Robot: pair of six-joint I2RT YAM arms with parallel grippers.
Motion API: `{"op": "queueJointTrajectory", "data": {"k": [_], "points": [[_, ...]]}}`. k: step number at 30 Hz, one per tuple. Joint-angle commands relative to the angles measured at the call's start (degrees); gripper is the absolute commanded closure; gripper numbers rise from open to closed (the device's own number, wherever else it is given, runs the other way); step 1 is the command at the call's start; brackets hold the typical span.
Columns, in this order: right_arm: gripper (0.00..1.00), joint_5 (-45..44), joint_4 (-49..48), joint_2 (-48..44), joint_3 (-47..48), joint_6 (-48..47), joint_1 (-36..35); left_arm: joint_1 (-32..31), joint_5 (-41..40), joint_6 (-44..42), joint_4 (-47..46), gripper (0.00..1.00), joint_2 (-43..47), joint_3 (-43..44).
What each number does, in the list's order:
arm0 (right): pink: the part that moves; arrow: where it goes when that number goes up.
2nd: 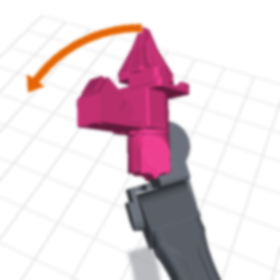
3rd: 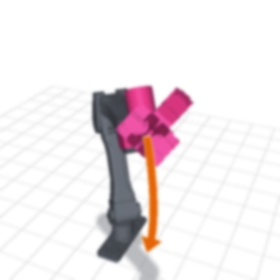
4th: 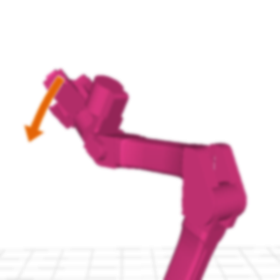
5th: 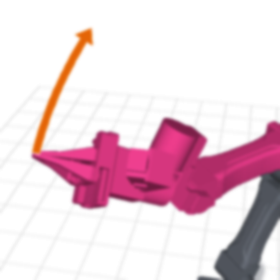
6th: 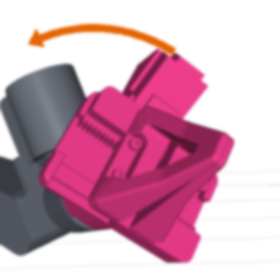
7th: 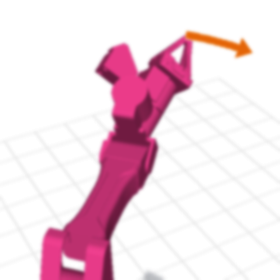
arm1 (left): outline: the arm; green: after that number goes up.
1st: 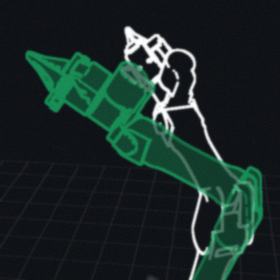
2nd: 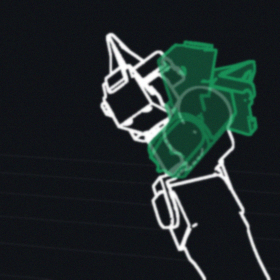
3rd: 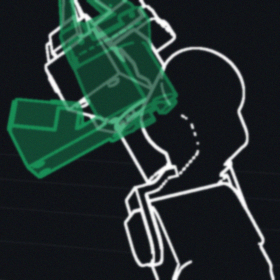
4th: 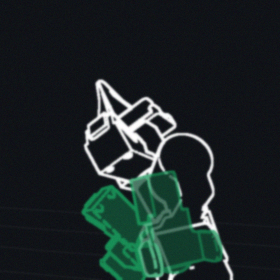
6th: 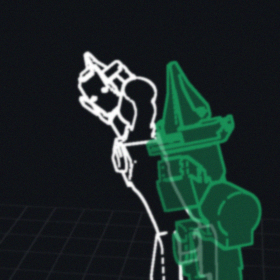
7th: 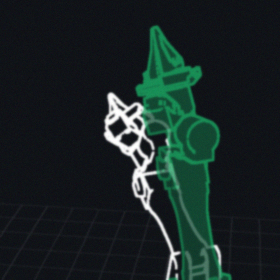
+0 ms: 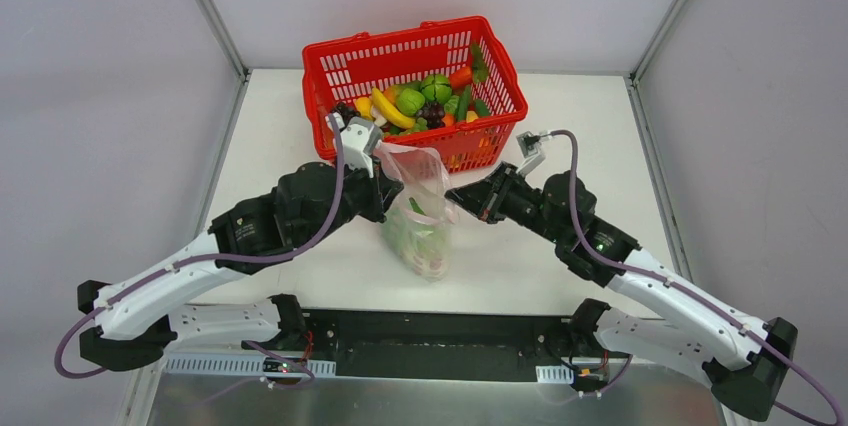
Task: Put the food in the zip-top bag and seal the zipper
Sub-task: Move the bin to the center of the board.
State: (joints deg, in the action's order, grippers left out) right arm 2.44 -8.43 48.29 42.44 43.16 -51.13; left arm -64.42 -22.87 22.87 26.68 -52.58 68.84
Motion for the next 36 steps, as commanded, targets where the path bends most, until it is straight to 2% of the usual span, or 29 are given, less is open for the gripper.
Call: {"op": "queueJointTrajectory", "data": {"k": [1,3,6,15,18,23,25,27,31,34,36], "points": [[1.0,9.86,15.15,0.2,9.78,-20.95,0.11,0.17,-5.64,-0.62,0.97,1.0,2.54,0.34],[1.0,11.78,25.31,1.23,14.03,-28.15,-0.47,0.23,-8.01,-0.71,1.48,1.0,3.56,0.19],[1.0,0.41,36.98,4.03,19.29,-32.76,-3.73,0.52,-7.91,-1.09,0.05,1.0,3.95,-0.06],[1.0,-38.29,53.81,17.37,31.81,-36.52,-20.38,0.61,-7.01,-1.87,0.68,1.0,0.36,2.62],[1.0,-43.67,51.56,18.1,31.7,-38.25,-23.92,0.69,-6.94,-1.89,0.66,1.0,0.19,2.56],[0.99,-47.94,42.72,14.08,28.22,-41.12,-27.59,0.95,-6.91,-1.87,0.83,1.0,0.58,2.1],[0.94,-44.87,39.31,12.46,26.61,-41.91,-27.96,1.07,-6.25,-1.87,0.39,1.0,0.63,1.85],[0.84,-37.59,34.82,10.25,24.65,-42.53,-27.97,1.27,-5.0,-2.1,-0.13,1.0,0.47,1.91],[0.5,-29.97,27.51,5.27,20.97,-39.11,-27.41,1.31,-3.25,-2.57,-0.73,1.0,0.12,2.18],[0.46,-28.52,24.06,2.28,18.43,-35.64,-25.35,1.32,-1.62,-2.73,-1.75,1.0,0.21,1.85],[0.39,-30.97,23.9,1.74,17.92,-32.34,-23.07,1.27,-0.17,-3.04,-2.19,1.0,0.28,1.76]]}}
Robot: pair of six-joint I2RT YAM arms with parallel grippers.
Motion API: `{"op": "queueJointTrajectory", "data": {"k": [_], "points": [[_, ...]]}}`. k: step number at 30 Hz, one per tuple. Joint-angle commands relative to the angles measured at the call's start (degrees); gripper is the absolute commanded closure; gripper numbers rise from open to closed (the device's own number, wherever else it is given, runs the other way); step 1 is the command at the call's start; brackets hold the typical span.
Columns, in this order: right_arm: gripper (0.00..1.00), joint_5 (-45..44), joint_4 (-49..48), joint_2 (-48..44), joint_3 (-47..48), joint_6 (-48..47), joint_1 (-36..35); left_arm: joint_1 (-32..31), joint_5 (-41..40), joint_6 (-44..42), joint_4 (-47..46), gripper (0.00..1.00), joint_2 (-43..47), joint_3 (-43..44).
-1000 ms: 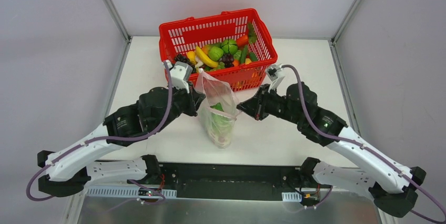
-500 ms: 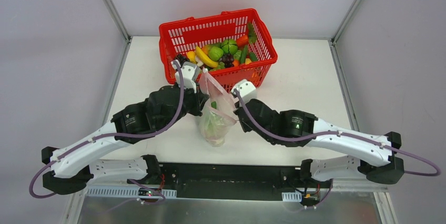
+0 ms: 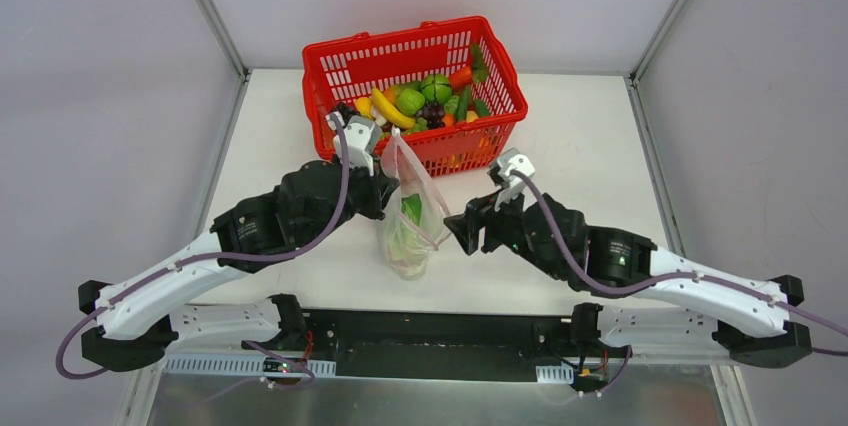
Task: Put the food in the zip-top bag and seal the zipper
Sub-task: Move the bin to the center of the board.
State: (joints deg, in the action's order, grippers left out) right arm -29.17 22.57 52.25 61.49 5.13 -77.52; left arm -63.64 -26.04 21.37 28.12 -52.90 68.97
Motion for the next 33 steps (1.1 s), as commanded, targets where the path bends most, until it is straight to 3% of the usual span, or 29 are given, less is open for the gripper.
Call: {"op": "queueJointTrajectory", "data": {"k": [1,9,16,23,27,33], "points": [[0.38,0.12,-7.05,-2.15,-1.34,7.61,5.41,0.48,3.8,-1.69,-3.8,1.0,0.69,1.57],[0.34,20.22,-11.61,4.87,-0.29,15.43,17.48,0.52,7.47,-1.73,-4.09,1.0,0.79,1.43],[0.33,23.38,-14.69,6.82,-0.29,16.19,18.24,0.52,7.68,-1.59,-2.72,1.0,0.01,2.27],[0.34,17.34,-13.58,1.97,-0.78,17.51,18.63,0.53,6.75,-1.55,-1.88,1.0,-0.08,2.98],[0.34,22.09,-11.49,1.6,1.49,16.94,18.6,0.5,6.09,-1.5,-1.59,1.0,-0.09,3.28],[0.39,26.38,-7.87,8.42,3.85,19.85,18.46,0.53,5.63,-0.54,-1.6,1.0,-0.2,2.79]]}}
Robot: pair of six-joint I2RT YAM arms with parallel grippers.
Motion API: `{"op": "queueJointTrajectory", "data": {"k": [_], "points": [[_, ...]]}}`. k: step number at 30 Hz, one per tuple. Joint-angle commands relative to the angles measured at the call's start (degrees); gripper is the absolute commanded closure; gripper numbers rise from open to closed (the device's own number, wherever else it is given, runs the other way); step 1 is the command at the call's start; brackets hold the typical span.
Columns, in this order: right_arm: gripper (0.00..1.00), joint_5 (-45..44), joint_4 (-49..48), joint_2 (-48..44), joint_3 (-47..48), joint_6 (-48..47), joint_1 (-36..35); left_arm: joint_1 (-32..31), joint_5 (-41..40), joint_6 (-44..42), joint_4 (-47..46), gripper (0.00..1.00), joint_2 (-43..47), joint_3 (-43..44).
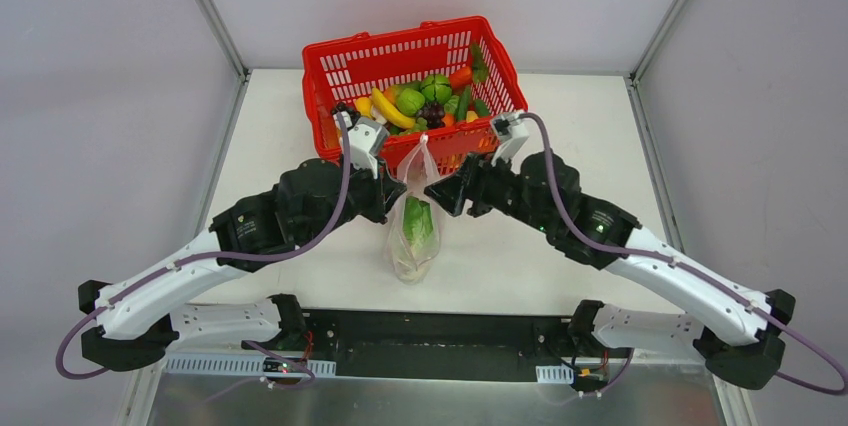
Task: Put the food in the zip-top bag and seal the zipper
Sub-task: Move the bin to the center of the board.
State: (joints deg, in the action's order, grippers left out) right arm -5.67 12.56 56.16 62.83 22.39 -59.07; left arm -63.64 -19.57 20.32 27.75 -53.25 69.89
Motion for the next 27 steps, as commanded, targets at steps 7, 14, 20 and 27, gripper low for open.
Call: {"op": "queueJointTrajectory", "data": {"k": [7,14,20,27], "points": [[0.83,-0.46,3.53,3.87,1.66,3.23,-0.24,0.57,-4.15,1.74,1.6,1.0,1.16,1.67],[1.0,-5.58,11.91,4.13,9.21,0.5,-0.21,1.89,-5.99,1.26,5.3,1.0,-1.0,5.95],[1.0,-23.5,26.0,3.45,15.53,-1.71,-0.18,5.75,-3.14,0.08,7.71,0.61,-5.59,10.65],[1.0,-29.02,27.71,-1.31,17.07,-4.58,0.24,16.66,6.27,-4.01,6.34,0.16,-9.43,13.46]]}}
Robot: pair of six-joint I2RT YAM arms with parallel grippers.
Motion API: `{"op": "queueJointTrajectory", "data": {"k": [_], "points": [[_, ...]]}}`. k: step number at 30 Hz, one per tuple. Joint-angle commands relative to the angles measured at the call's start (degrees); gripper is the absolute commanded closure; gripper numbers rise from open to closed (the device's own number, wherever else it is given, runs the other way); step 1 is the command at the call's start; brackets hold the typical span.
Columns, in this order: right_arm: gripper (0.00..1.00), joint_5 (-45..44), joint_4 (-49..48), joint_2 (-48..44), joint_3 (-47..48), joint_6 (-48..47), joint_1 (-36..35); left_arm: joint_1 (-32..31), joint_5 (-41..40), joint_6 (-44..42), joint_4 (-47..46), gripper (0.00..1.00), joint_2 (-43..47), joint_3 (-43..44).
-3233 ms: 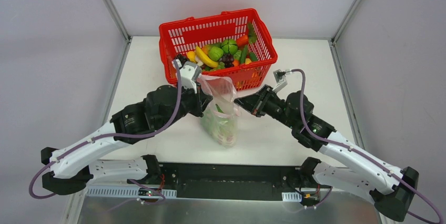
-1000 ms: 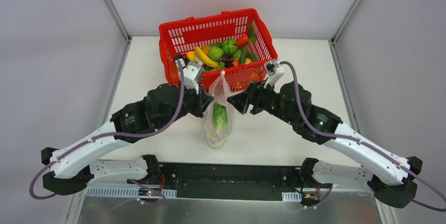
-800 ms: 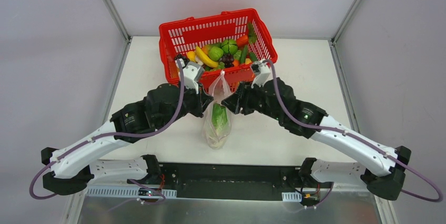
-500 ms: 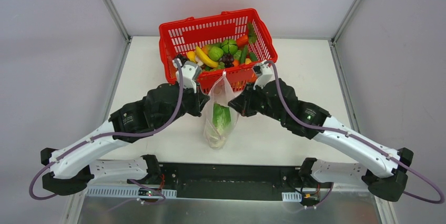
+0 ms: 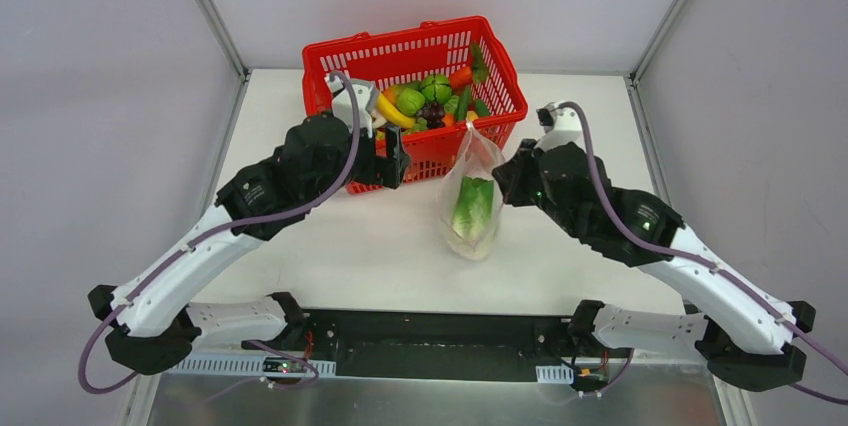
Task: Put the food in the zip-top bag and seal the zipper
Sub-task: Move the bin to the center of the board.
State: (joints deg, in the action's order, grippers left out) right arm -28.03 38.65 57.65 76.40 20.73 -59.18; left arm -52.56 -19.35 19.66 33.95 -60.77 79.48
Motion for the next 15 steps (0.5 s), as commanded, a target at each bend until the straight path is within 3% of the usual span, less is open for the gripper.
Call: {"op": "queueJointTrajectory", "data": {"k": [1,5,8,15], "points": [[1.0,-7.43,1.9,-2.62,3.68,-3.17,0.4,7.44,8.12,-4.37,0.71,0.13,-3.41,4.95],[1.0,-8.96,0.88,-1.31,3.72,-4.7,0.88,15.55,12.98,-8.87,1.66,0.08,-9.98,9.19],[1.0,-9.93,0.02,0.28,3.81,-5.96,1.94,21.92,23.21,-10.9,2.41,0.06,-16.73,13.39],[1.0,-8.91,-1.92,2.8,2.38,-6.53,5.37,29.27,27.27,-13.8,3.92,0.04,-30.01,18.33]]}}
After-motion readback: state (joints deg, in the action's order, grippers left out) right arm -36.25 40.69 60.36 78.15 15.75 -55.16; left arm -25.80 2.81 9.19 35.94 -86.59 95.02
